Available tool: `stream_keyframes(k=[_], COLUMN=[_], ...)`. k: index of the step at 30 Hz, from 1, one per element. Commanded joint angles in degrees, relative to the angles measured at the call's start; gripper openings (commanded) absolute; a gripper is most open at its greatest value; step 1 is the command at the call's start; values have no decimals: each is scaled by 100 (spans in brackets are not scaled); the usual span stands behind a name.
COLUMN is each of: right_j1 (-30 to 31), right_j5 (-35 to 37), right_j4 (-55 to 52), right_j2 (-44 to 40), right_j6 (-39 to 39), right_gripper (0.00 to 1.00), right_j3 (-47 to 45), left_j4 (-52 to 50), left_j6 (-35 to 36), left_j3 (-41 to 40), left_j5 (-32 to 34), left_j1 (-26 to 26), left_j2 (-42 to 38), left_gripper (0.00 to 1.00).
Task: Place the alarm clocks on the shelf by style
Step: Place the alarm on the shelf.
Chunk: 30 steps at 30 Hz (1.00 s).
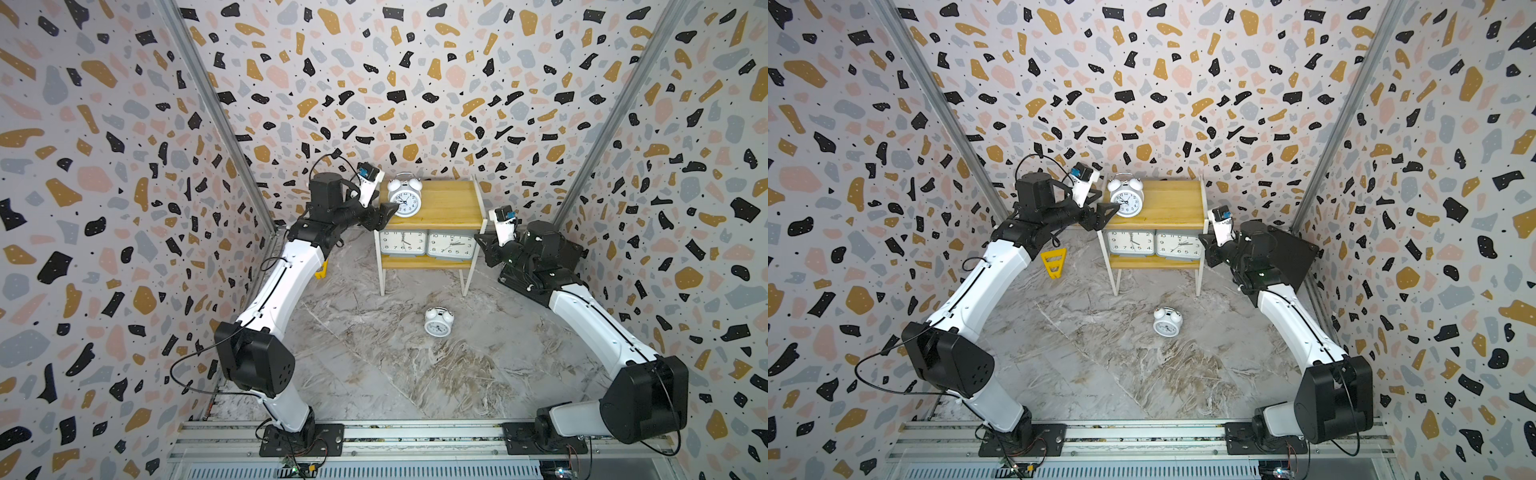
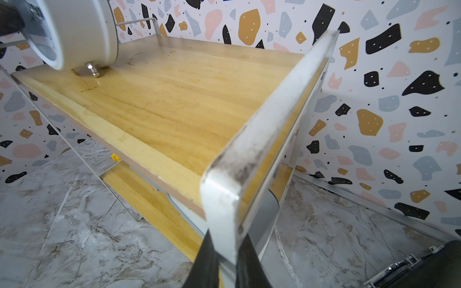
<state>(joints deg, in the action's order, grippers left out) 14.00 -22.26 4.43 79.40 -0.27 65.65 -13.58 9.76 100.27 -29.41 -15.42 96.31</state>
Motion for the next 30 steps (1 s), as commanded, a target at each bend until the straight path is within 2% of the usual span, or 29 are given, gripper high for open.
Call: stream_keyframes(k=[1, 6, 9, 12, 17, 20, 24, 30], right_j1=[77, 77, 77, 77, 77, 77, 77, 77], right_j5=[-198, -165, -101, -3, 182, 327, 458, 502], right_j4=[-162, -165, -161, -153, -228, -373, -516, -628], right_j2=[32, 6, -44, -128, -333, -502, -800, -1409], right_j6=[155, 164, 158, 155, 93, 28, -7, 73], right_gripper=[15, 15, 19, 27, 47, 54, 61, 64], right_j3=[154, 138, 120, 78, -16, -77, -265, -787], left_j4=[447, 472, 470, 481, 485, 477, 510, 745], left_j6=[-45, -27, 45, 89, 99, 71, -88, -478], left_j3=[-69, -101, -151, -213, -313, -454, -858, -1892], left_j5=[47, 51, -9, -59, -19, 106, 197, 501], left_j1=[35, 30, 32, 32, 30, 30, 30, 31], left_j2=[-236, -275, -368, -495, -776, -1018, -1462, -2305], left_gripper=[76, 78, 85, 89, 92, 93, 93, 94])
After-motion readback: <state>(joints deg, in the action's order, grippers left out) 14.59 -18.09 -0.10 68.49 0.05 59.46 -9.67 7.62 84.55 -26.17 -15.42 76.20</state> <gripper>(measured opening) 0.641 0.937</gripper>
